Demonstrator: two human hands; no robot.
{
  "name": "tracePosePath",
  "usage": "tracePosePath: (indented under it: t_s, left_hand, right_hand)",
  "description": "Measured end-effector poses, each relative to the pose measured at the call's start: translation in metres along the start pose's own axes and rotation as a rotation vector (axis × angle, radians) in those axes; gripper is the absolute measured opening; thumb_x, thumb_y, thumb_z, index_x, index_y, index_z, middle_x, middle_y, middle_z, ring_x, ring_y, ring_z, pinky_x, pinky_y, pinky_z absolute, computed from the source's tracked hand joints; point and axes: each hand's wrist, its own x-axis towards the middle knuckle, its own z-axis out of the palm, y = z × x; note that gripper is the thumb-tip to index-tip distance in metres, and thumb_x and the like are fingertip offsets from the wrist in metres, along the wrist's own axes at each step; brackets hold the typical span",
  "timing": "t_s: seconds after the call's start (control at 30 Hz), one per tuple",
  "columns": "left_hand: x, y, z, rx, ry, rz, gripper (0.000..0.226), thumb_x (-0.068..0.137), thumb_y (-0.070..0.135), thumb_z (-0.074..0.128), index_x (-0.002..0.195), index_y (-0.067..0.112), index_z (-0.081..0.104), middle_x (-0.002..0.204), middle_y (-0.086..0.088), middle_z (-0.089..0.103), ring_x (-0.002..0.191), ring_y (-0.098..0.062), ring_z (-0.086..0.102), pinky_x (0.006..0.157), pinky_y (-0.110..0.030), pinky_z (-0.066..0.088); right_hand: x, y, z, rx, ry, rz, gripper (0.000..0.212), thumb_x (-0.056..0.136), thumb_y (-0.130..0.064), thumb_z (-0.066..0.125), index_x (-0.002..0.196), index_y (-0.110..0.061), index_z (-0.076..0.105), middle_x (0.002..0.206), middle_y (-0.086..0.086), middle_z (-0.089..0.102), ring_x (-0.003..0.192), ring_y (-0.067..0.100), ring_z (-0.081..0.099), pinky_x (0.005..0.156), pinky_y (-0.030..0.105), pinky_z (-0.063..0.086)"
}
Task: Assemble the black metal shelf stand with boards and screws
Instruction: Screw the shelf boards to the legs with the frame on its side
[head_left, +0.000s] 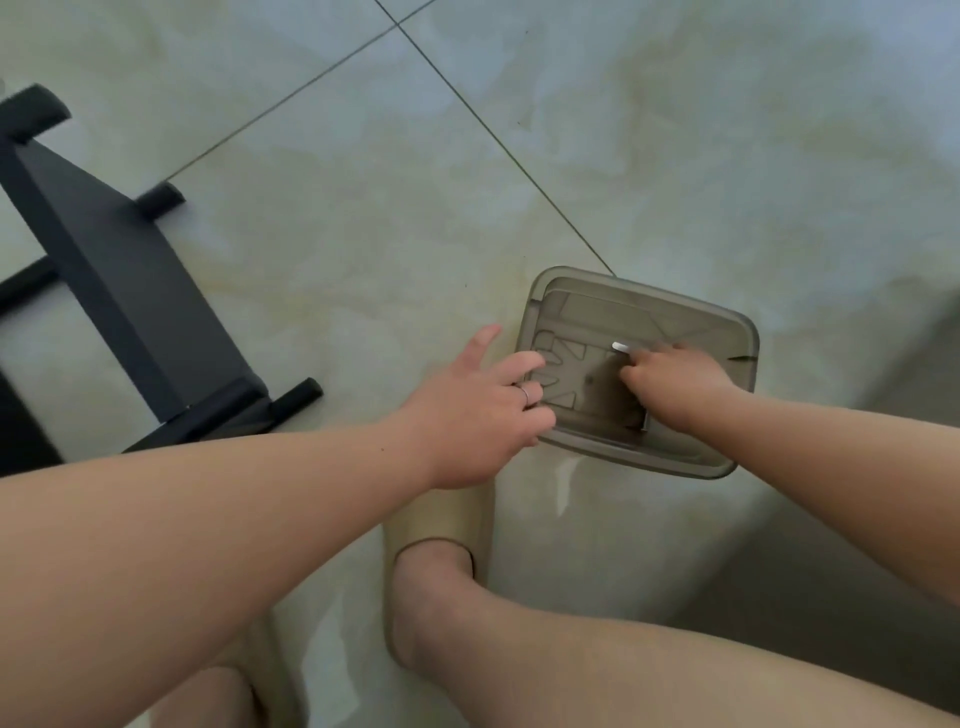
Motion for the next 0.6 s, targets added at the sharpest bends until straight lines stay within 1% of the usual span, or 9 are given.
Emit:
tracePosePath:
  t_s: [0.07, 0.13, 0.2, 0.23, 0.3, 0.37, 0.47, 0.53, 0.6]
  left_hand:
    - [0.001, 0.001, 0.000, -0.003, -0.007, -0.006, 0.027, 0.106, 0.034, 0.031, 0.117, 0.026, 0.055, 0.123, 0.004, 0.062, 0.148, -0.024, 0.023, 0.118, -0.061, 0.006]
    - [0.002, 0.001, 0.000, 0.002, -0.030, -0.014, 0.029, 0.106, 0.037, 0.034, 0.125, 0.027, 0.052, 0.138, 0.001, 0.055, 0.151, -0.023, 0.015, 0.119, -0.061, 0.003]
    - [0.001, 0.001, 0.000, 0.014, -0.071, -0.023, 0.042, 0.103, 0.043, 0.039, 0.142, 0.028, 0.040, 0.160, -0.006, 0.030, 0.154, -0.025, 0.004, 0.119, -0.061, 0.000]
    - [-0.001, 0.001, -0.003, 0.012, -0.083, -0.029, 0.049, 0.102, 0.045, 0.041, 0.148, 0.028, 0.033, 0.165, -0.008, 0.018, 0.154, -0.026, 0.000, 0.119, -0.060, 0.000]
    - [-0.012, -0.001, -0.009, 0.012, -0.080, -0.070, 0.055, 0.102, 0.045, 0.042, 0.151, 0.029, 0.026, 0.167, -0.008, 0.006, 0.154, -0.027, -0.003, 0.120, -0.058, 0.003]
    - [-0.029, -0.007, -0.018, 0.018, -0.067, -0.131, 0.052, 0.102, 0.042, 0.042, 0.150, 0.028, 0.028, 0.167, -0.008, 0.007, 0.154, -0.028, -0.001, 0.120, -0.056, 0.006]
    - [-0.068, -0.022, -0.036, 0.035, -0.036, -0.246, 0.047, 0.100, 0.037, 0.043, 0.145, 0.026, 0.037, 0.166, -0.007, 0.015, 0.153, -0.028, 0.007, 0.118, -0.052, 0.013]
    - [-0.103, -0.033, -0.049, 0.049, -0.008, -0.338, 0.044, 0.100, 0.037, 0.044, 0.142, 0.025, 0.041, 0.163, -0.006, 0.022, 0.151, -0.028, 0.013, 0.116, -0.049, 0.020]
    - [-0.142, -0.042, -0.062, 0.042, 0.004, -0.465, 0.043, 0.099, 0.038, 0.045, 0.141, 0.026, 0.043, 0.161, -0.003, 0.028, 0.149, -0.027, 0.019, 0.114, -0.046, 0.027]
  right_hand:
    - [0.000, 0.000, -0.001, 0.026, 0.003, 0.001, 0.024, 0.102, -0.013, 0.045, 0.116, -0.022, 0.062, 0.135, 0.004, 0.054, 0.120, 0.028, 0.055, 0.093, 0.036, 0.045]
    - [-0.003, 0.002, -0.004, 0.105, 0.030, 0.023, 0.021, 0.101, -0.017, 0.046, 0.116, -0.021, 0.061, 0.131, 0.003, 0.057, 0.114, 0.028, 0.059, 0.078, 0.032, 0.044]
    - [-0.010, 0.003, -0.013, 0.243, 0.057, 0.084, 0.023, 0.100, -0.024, 0.046, 0.120, -0.018, 0.056, 0.118, 0.007, 0.062, 0.102, 0.031, 0.063, 0.067, 0.032, 0.041]
    - [-0.015, 0.003, -0.021, 0.333, 0.071, 0.111, 0.023, 0.100, -0.027, 0.046, 0.119, -0.016, 0.054, 0.111, 0.011, 0.063, 0.096, 0.034, 0.063, 0.065, 0.034, 0.041]
    - [-0.026, 0.004, -0.042, 0.528, 0.128, 0.132, 0.017, 0.099, -0.030, 0.048, 0.106, -0.015, 0.052, 0.100, 0.015, 0.062, 0.086, 0.037, 0.060, 0.065, 0.037, 0.044]
    - [-0.040, 0.000, -0.070, 0.695, 0.212, 0.113, 0.013, 0.096, -0.027, 0.053, 0.096, -0.014, 0.051, 0.093, 0.015, 0.063, 0.082, 0.035, 0.058, 0.069, 0.039, 0.048]
    - [-0.056, -0.018, -0.121, 0.813, 0.358, 0.061, 0.009, 0.094, -0.018, 0.055, 0.097, -0.011, 0.059, 0.086, 0.010, 0.065, 0.080, 0.034, 0.061, 0.074, 0.044, 0.053]
    - [-0.065, -0.038, -0.154, 0.882, 0.422, 0.025, 0.015, 0.093, -0.014, 0.054, 0.105, -0.013, 0.063, 0.087, 0.007, 0.065, 0.078, 0.032, 0.062, 0.071, 0.041, 0.054]
    - [-0.073, -0.063, -0.186, 0.914, 0.473, -0.037, 0.017, 0.092, -0.012, 0.053, 0.106, -0.016, 0.062, 0.084, 0.003, 0.065, 0.077, 0.028, 0.059, 0.067, 0.033, 0.046]
